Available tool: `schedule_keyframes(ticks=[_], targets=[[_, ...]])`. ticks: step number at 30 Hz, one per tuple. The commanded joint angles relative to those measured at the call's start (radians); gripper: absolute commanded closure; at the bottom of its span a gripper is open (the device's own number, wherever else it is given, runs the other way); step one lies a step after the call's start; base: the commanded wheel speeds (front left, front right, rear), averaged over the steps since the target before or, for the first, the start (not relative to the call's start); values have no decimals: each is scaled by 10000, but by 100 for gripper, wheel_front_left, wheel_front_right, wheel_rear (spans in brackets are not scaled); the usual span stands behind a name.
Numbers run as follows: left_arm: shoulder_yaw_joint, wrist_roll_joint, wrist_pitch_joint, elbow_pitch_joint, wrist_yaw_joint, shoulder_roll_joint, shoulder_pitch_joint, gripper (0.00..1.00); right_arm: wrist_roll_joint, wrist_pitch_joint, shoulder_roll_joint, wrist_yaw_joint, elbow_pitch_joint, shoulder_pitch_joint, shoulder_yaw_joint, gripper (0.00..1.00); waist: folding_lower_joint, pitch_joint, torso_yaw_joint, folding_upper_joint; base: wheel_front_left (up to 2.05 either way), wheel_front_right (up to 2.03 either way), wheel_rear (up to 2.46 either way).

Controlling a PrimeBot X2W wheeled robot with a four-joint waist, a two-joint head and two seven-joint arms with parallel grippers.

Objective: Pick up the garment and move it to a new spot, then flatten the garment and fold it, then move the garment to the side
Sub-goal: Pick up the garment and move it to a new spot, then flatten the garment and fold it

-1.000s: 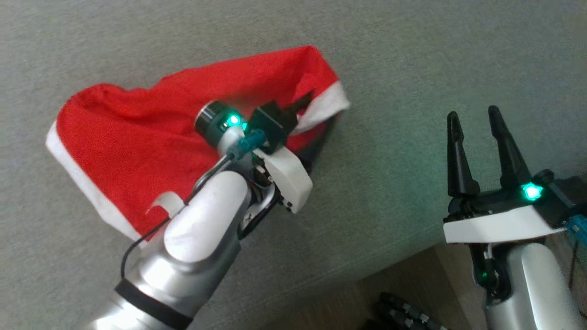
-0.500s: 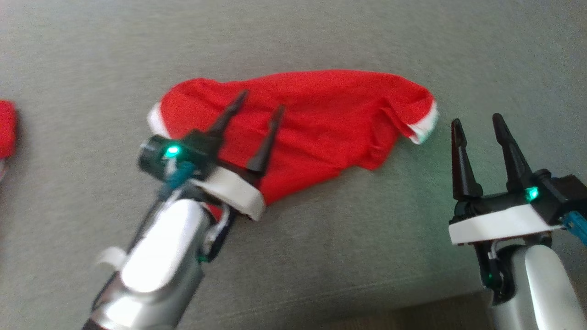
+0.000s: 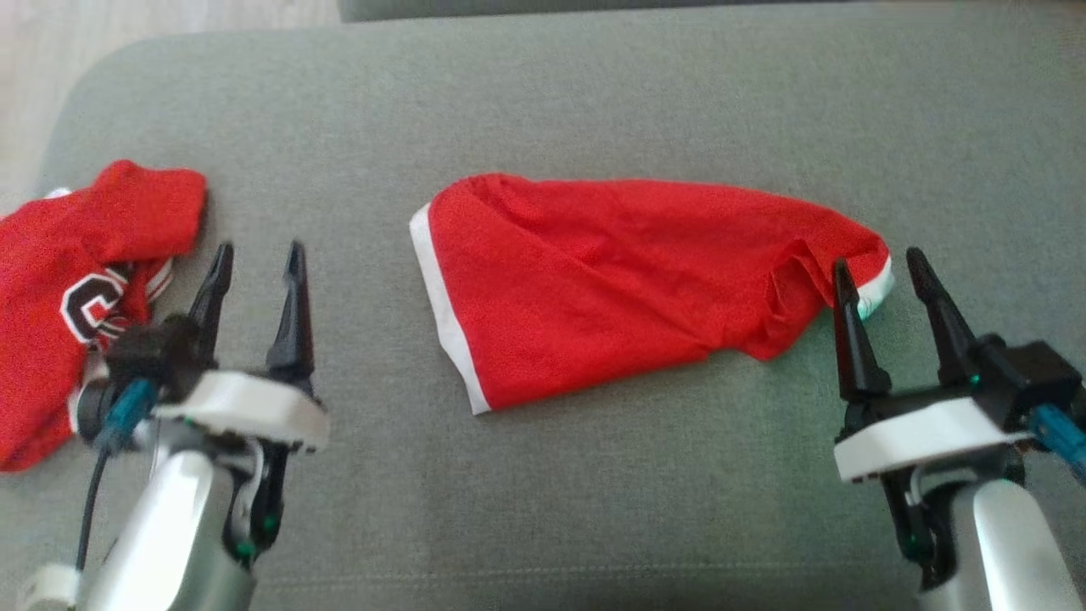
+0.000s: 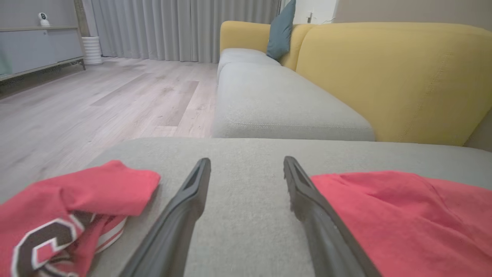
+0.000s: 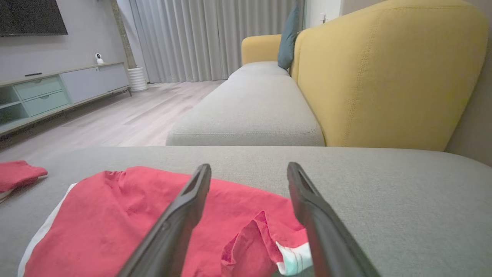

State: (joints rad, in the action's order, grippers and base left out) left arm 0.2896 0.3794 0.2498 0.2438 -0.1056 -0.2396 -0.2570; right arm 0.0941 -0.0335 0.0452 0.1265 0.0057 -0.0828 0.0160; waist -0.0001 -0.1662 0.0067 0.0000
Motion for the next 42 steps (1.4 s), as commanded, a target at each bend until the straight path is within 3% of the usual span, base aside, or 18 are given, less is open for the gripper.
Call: schedule_keyframes(ticks=[1, 9, 19, 42], targets=[[-429, -13, 118, -388, 27, -307, -188, 0, -83, 42, 51, 42, -399, -81, 149, 0, 1, 183, 140, 0, 0, 0, 0], [-307, -303, 119, -642, 276, -478, 646, 0, -66, 276, 51, 42, -421, 553, -12, 0, 1, 760, 108, 0, 0, 0, 0], [-99, -350, 78, -764, 175, -452, 1328, 0, 118, 474, 51, 42, -523, 1211, -70, 0, 1, 1409, -71, 0, 0, 0, 0], [31, -331, -87, -948, -58, -619, 1392, 0, 159, 516, 51, 42, -549, 1165, -44, 0, 1, 1380, -94, 0, 0, 0, 0]])
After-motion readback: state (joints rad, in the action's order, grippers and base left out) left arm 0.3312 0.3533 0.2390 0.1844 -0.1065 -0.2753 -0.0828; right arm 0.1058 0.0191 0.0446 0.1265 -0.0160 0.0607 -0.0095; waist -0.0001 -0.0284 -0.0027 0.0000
